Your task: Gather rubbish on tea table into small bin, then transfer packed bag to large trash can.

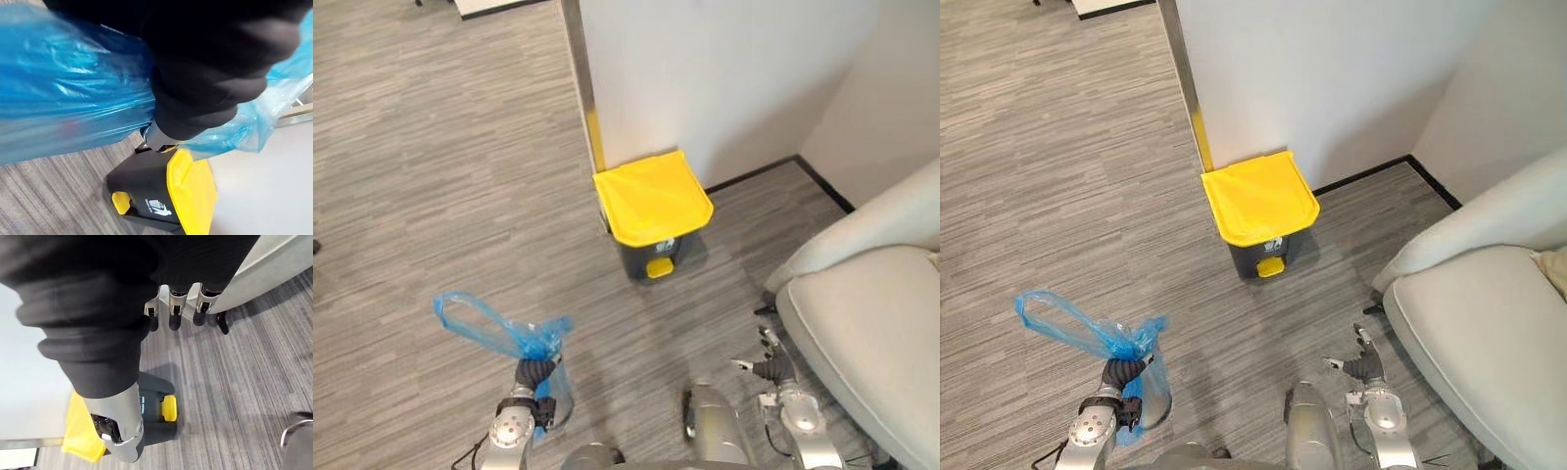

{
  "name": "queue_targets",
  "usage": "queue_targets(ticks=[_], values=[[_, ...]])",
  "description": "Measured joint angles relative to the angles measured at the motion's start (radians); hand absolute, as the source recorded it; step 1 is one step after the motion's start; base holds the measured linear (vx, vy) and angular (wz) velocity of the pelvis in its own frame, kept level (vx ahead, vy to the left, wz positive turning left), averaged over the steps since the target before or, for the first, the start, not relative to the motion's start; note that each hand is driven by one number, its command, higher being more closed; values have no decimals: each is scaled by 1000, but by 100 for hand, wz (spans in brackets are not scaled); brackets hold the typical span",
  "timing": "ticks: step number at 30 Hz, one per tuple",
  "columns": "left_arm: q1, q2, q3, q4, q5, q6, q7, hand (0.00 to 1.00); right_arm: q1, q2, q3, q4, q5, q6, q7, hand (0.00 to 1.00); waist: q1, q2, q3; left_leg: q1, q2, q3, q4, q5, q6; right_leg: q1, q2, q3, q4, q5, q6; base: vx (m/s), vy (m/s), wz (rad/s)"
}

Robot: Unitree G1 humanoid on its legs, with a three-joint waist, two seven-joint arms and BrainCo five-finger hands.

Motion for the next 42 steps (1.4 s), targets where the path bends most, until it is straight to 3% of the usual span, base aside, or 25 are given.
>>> queue_targets(ticks=[1,2,4,5,7,8,9,10,12,15,17,18,20,21,23,24,25,27,32,42], values=[[9,-27,2,-10,-1,-1,1,100,16,-3,2,-27,0,0,0,0,14,-3,7,-75,49,-7,215,89,-20,94,3,-4,-57,-11,-10,593,-191,14],[15,-34,-2,-18,-1,-1,1,100,20,6,2,-39,1,1,-2,0,21,1,6,-106,75,-3,302,73,-19,139,11,-10,-86,-14,-14,467,-113,-4],[18,-47,-25,-46,-1,-1,-1,100,28,23,-9,-106,4,1,-16,0,49,-12,7,-238,115,36,420,-30,15,266,19,-10,-182,-18,-20,440,-50,-17],[15,-50,-28,-51,-1,-1,-2,100,26,28,-15,-118,6,-4,-20,0,58,-14,7,-270,114,51,399,-46,25,282,17,-6,-201,-19,-20,425,18,-29],[13,-52,-31,-59,0,-1,-3,100,15,34,-18,-112,12,-15,-26,0,74,-25,8,-331,76,97,149,-70,58,309,-3,15,-218,-52,18,288,106,-28],[18,-51,-41,-59,0,-1,-5,100,19,32,-23,-99,12,-14,-26,0,70,-14,6,-334,56,95,-16,-44,54,319,-2,17,-210,-75,34,322,201,-18],[27,-50,-51,-53,0,-2,-12,100,21,33,-35,-71,12,-13,-27,0,67,16,-8,-324,48,87,-175,90,98,318,19,28,-178,-117,58,361,206,-12],[23,-38,-47,-29,0,1,-16,100,10,51,-33,-25,13,-3,-28,0,63,-24,-11,-294,15,104,-196,96,91,318,-16,55,-166,-130,68,303,162,-12],[20,-31,-47,-26,0,0,-23,100,12,56,-36,-13,12,1,-28,0,57,-62,-27,-273,-45,120,-238,79,116,318,-62,95,-177,-142,86,287,123,-4],[15,-25,-48,-26,0,1,-23,100,-12,54,-42,15,9,2,-28,0,54,-62,-26,-223,-65,151,-247,29,125,298,-87,132,-84,-134,107,242,125,-28],[29,-12,-48,-26,1,1,-23,100,-24,58,-39,34,8,4,-28,0,52,-56,-25,-134,-67,165,-293,-3,128,228,-91,147,139,-100,169,177,99,-30],[31,-7,-48,-26,1,1,-23,100,-22,60,-39,39,8,4,-28,0,43,-55,-28,-118,-69,165,-307,-6,129,211,-94,144,169,-110,159,202,61,-3],[33,18,-41,-18,1,2,-21,100,-21,59,-39,48,7,4,-29,0,27,-63,-35,-90,-65,163,-337,0,121,122,-94,91,164,-157,88,209,1,14],[31,24,-38,-12,1,2,-21,100,-20,58,-39,48,7,4,-29,0,22,-60,-34,-86,-62,162,-335,0,119,106,-85,87,137,-157,82,216,-62,29],[29,46,-35,5,1,2,-19,100,-16,59,-39,49,4,4,-30,0,9,-73,-39,-80,-73,145,-326,-1,115,89,-58,88,-56,-73,52,241,-96,38],[26,38,-29,23,1,4,-19,100,-15,44,-43,64,2,4,-30,0,2,-51,-42,-69,-74,118,-326,-11,99,111,-43,86,-99,-8,64,306,-90,17],[35,31,-23,17,1,1,-19,100,-15,31,-42,77,2,4,-30,0,15,-25,-54,-58,-47,121,-333,-12,97,133,-30,90,-130,0,54,295,-91,2],[34,27,-16,15,1,0,-19,100,-17,32,-43,77,2,4,-30,0,23,-12,-61,-38,-42,121,-354,-10,93,156,-14,90,-162,2,52,238,-83,-17],[30,18,-19,15,10,0,-21,100,-15,32,-77,80,2,4,-31,0,19,-9,-65,11,-34,119,-416,2,74,221,5,86,-259,27,54,109,-12,-5],[28,19,-24,18,10,0,-20,100,-17,42,-106,118,2,5,-52,0,27,-25,-77,15,-73,120,-408,2,75,287,-29,93,-410,125,85,-1,82,-6]])
